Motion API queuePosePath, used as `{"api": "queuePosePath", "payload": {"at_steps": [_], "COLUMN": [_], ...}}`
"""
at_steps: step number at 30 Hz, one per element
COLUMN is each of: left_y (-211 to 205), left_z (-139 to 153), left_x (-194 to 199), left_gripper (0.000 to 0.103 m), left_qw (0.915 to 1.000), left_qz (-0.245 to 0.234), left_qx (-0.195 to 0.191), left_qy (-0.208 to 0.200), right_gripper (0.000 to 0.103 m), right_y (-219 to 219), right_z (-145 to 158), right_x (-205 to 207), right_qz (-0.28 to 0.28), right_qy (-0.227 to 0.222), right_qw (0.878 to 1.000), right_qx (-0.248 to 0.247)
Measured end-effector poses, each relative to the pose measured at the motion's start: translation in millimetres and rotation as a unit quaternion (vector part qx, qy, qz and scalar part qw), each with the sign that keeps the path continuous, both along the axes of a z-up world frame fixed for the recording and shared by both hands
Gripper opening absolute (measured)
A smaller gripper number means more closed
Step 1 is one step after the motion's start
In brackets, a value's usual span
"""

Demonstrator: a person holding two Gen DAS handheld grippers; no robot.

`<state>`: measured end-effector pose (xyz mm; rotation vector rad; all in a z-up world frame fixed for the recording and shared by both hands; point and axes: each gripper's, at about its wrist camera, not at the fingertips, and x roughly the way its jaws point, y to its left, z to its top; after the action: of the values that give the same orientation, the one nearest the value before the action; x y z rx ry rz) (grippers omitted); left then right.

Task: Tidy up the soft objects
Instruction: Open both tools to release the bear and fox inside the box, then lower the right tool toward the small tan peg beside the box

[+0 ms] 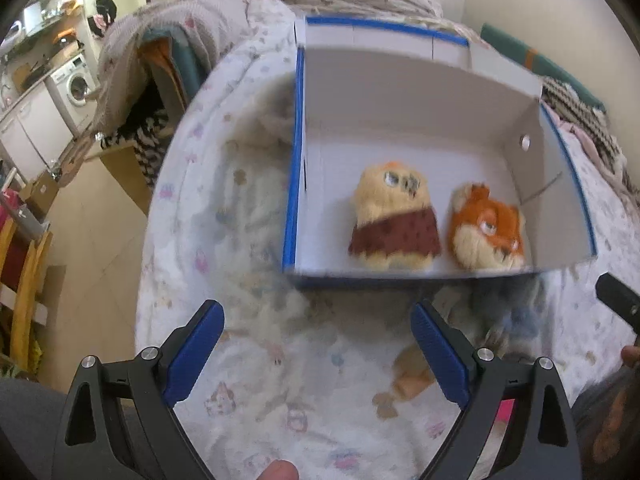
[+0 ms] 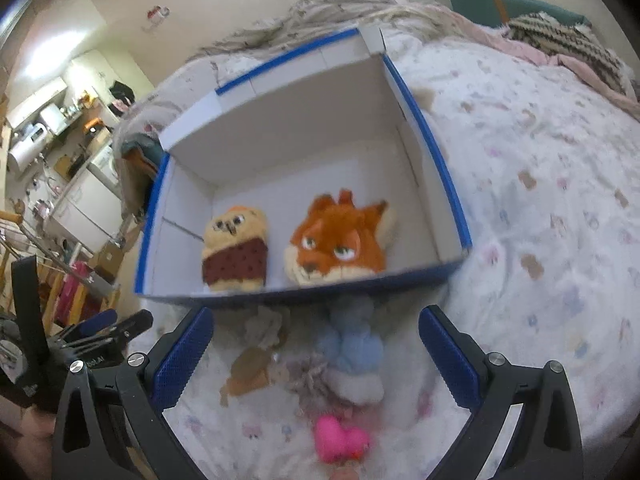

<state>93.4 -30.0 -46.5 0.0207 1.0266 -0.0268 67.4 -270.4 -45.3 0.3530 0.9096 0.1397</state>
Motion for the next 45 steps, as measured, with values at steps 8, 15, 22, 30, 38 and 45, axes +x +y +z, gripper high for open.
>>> {"api": "queuePosePath", "payload": {"at_steps": [8,15,22,30,38,45], "left_y": [-21,-64,-69,-69,-62,-37], "left_z": [-55,-73,-95,-103,-84,-32], "left_x": [9,4,13,15,11,1], "left_gripper": [0.094,0.093,0.073,0.034,0.013,0.012], "left_qw": [0.9915,0.9852,0.9822,0.9822,0.9814,0.9865], "left_qz": [-0.049,-0.119,-0.115,-0.12,-0.125,-0.111], "left_qx": [-0.058,-0.042,-0.057,-0.057,-0.076,-0.08], "left_qy": [0.105,0.116,0.137,0.133,0.124,0.09], "right_gripper": [0.103,0.103,0.103,0.103,0.103,0.103], "right_y": [6,6,12,24,29,26], "right_z": [-21,-30,-32,-34,-34,-36], "right_x": [7,10,14,20,20,20], "right_qz": [-0.011,-0.01,-0.001,0.018,0.03,0.031], "right_qy": [0.041,0.056,0.058,0.058,0.057,0.064], "right_qw": [0.999,0.998,0.997,0.996,0.996,0.996], "right_qx": [-0.021,-0.031,-0.043,-0.058,-0.059,-0.045]}}
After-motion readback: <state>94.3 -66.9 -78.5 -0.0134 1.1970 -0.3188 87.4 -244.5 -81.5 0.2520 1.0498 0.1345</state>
